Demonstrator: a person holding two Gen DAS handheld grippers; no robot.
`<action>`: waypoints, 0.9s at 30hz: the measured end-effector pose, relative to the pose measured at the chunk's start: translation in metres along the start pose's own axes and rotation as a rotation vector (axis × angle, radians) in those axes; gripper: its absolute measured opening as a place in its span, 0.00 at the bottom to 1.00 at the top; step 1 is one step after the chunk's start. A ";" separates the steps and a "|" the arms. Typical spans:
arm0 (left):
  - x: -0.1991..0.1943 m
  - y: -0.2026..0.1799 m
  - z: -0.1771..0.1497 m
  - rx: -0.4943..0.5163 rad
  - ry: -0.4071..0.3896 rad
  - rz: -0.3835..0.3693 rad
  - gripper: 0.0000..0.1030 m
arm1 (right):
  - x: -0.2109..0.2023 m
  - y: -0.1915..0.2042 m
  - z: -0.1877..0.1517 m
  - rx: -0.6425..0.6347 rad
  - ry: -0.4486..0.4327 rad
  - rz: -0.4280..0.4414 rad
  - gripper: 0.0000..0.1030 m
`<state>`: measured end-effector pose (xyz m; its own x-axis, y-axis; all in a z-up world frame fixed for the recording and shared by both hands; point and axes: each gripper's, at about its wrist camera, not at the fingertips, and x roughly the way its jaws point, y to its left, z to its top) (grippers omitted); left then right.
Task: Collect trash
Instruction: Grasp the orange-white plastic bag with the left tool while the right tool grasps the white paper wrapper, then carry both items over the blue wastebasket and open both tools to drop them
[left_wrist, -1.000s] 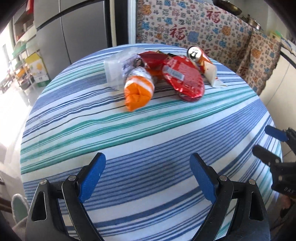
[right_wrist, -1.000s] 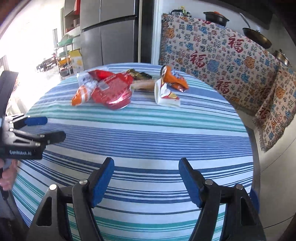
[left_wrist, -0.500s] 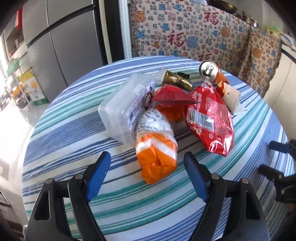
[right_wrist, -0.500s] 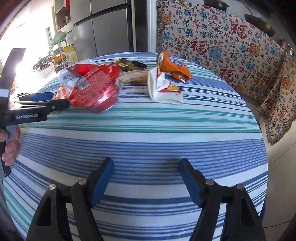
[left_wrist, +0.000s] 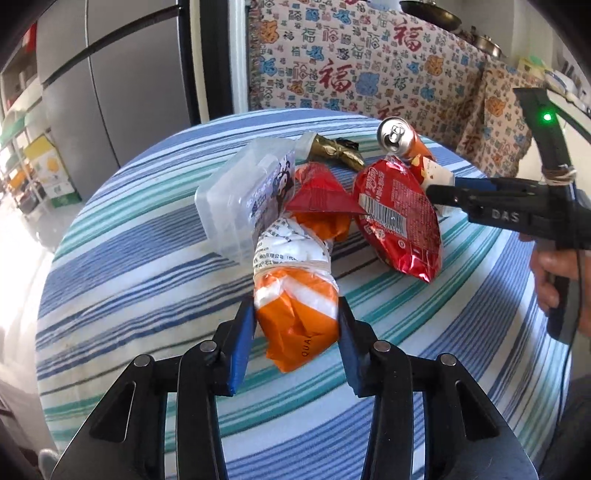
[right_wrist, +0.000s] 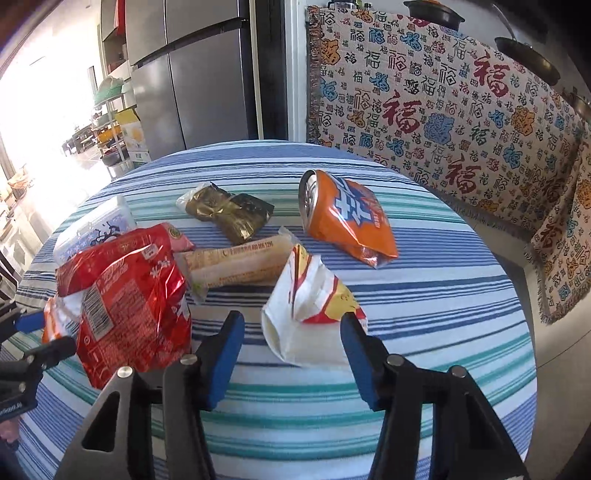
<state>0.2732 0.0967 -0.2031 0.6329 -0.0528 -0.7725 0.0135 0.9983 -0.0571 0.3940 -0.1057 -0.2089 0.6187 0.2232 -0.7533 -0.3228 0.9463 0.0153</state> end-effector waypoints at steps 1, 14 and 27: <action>-0.002 0.000 -0.004 -0.015 0.012 -0.009 0.41 | 0.002 -0.002 -0.001 0.022 0.012 0.019 0.15; -0.048 -0.031 -0.071 -0.047 0.043 -0.066 0.49 | -0.106 0.002 -0.093 0.014 0.083 0.139 0.08; -0.036 -0.034 -0.056 -0.030 0.025 -0.043 0.79 | -0.121 0.002 -0.116 -0.017 0.057 0.107 0.37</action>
<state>0.2067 0.0633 -0.2086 0.6126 -0.0967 -0.7844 0.0166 0.9938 -0.1096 0.2353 -0.1582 -0.1945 0.5384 0.3089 -0.7840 -0.3976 0.9134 0.0868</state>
